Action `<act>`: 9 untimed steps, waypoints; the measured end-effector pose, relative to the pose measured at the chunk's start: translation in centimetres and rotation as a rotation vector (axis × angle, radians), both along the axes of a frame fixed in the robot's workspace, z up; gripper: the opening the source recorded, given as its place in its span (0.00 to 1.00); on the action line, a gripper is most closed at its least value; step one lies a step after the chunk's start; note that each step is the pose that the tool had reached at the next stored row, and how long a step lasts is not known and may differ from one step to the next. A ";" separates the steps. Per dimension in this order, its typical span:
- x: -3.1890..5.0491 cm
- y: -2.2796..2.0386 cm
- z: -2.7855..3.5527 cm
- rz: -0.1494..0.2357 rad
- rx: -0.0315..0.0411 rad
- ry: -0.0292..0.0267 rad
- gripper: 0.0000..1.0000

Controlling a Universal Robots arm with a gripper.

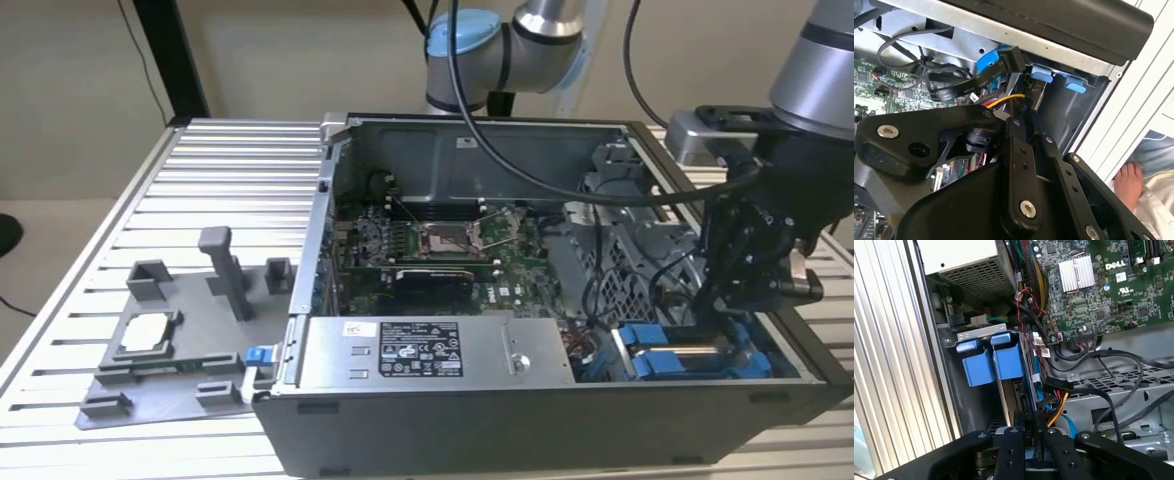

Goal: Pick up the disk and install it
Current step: 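Insert the disk into the insertion slot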

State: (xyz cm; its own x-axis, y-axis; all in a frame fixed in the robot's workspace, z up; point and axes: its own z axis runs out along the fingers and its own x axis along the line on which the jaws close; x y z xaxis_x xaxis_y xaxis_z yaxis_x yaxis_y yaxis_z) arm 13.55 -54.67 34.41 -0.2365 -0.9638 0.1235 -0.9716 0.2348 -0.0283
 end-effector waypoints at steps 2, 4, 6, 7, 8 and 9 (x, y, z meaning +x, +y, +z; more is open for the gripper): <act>0.01 0.00 -0.01 0.005 -0.0033 0.0161 0.00; 0.02 0.00 -0.01 0.009 -0.0079 0.0355 0.00; 0.05 0.01 -0.01 0.015 -0.0100 0.0495 0.00; 0.06 0.01 -0.01 0.018 -0.0101 0.0539 0.00; 0.08 0.01 -0.01 0.020 -0.0102 0.0552 0.00; 0.08 0.01 -0.01 0.021 -0.0103 0.0553 0.00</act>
